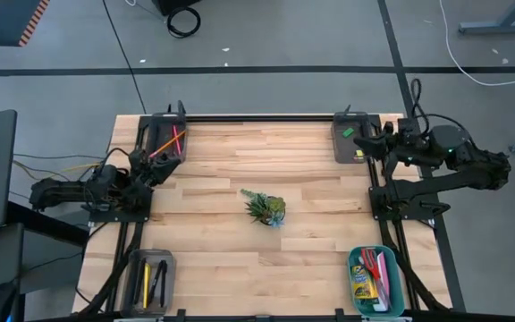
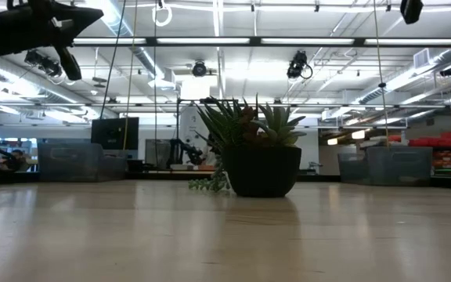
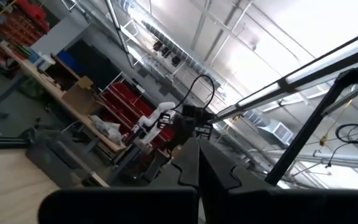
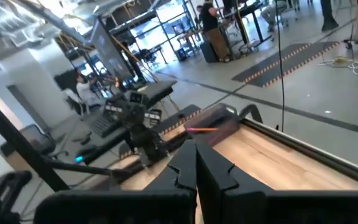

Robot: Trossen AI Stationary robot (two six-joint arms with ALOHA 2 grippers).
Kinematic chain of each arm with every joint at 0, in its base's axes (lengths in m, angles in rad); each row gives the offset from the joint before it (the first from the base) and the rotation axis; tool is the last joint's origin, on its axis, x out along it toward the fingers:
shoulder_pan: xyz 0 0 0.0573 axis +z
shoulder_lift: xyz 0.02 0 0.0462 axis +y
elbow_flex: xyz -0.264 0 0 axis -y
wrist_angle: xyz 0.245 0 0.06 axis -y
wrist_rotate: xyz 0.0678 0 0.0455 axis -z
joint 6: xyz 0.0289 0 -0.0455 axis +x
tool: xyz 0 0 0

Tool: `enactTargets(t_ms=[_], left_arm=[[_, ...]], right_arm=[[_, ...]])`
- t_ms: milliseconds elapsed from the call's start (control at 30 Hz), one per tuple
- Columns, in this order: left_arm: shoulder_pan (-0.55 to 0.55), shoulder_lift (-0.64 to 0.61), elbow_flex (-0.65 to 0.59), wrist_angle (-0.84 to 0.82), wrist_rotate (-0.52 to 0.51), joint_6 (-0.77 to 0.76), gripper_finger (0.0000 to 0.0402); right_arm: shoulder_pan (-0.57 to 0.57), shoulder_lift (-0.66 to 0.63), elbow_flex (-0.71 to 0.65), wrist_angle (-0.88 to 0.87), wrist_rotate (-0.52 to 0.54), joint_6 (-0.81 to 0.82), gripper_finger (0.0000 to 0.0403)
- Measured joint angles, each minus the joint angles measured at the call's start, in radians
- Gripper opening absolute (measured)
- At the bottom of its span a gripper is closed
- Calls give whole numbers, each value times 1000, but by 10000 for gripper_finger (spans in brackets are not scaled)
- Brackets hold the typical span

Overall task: Sort crayons/erasers/pens/pencils in bins
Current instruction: Return to Home Position

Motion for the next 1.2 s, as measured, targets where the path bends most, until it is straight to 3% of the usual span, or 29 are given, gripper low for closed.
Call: enactTargets(t_ms=[167,267,433,600,867,1200], left_arm=[[0,0,0,0,-4,-48,12],[0,0,0,0,-15,-57,9],[0,0,0,-3,-35,-60,7],[0,0,0,-5,-38,-37,12],[-1,2,-1,-70,11,59,6],[-1,2,-1,-160,77,101,4]], right_arm=[[0,-53,-150,197,-32,-41,8],[1,-99,-328,474,-139,-107,8],[0,-186,-607,931,-160,-188,8],[1,-204,-820,1367,-276,-292,8],[0,-203,-840,1393,-464,-341,8],[0,-203,-840,1326,-472,-270,8]])
